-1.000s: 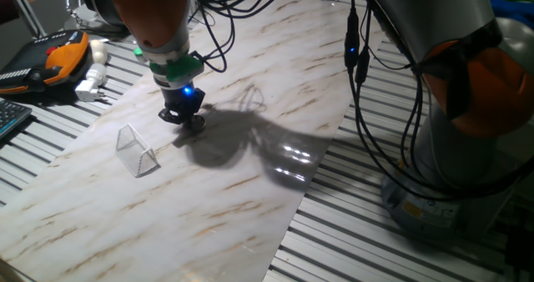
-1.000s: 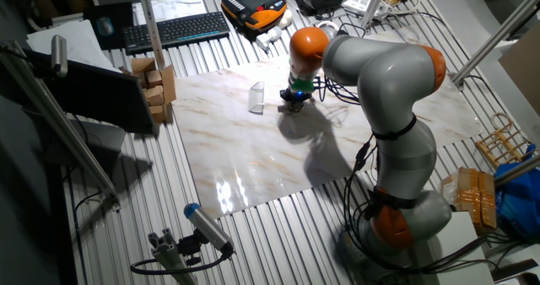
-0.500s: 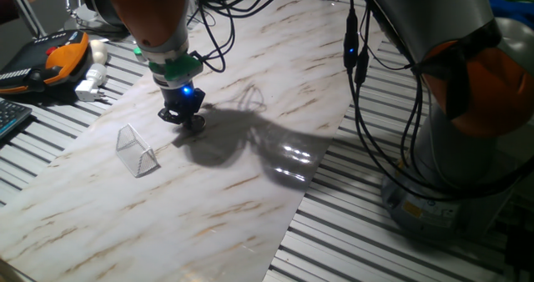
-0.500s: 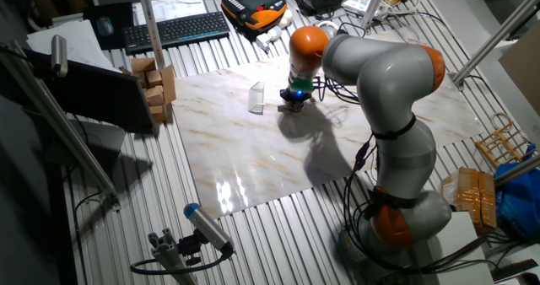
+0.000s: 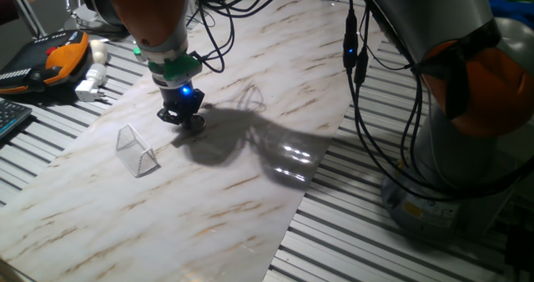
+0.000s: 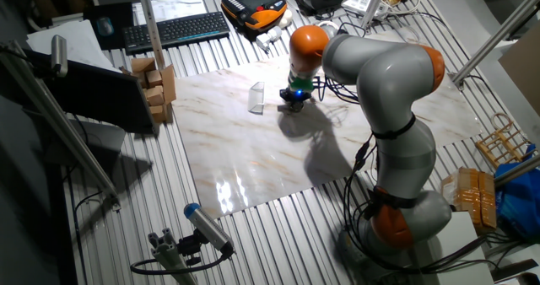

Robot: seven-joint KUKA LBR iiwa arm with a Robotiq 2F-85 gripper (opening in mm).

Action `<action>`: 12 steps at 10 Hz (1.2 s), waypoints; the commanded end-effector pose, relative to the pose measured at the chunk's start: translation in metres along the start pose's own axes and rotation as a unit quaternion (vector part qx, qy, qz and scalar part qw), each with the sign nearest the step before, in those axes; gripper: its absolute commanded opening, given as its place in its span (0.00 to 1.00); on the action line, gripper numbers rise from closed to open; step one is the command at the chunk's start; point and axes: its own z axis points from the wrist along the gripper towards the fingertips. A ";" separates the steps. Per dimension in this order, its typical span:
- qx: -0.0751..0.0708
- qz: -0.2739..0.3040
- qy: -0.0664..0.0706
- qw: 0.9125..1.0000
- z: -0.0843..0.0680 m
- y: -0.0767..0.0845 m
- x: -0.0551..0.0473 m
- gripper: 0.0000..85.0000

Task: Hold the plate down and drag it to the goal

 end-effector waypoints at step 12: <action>-0.005 0.001 0.004 1.000 0.003 0.025 -0.001 0.00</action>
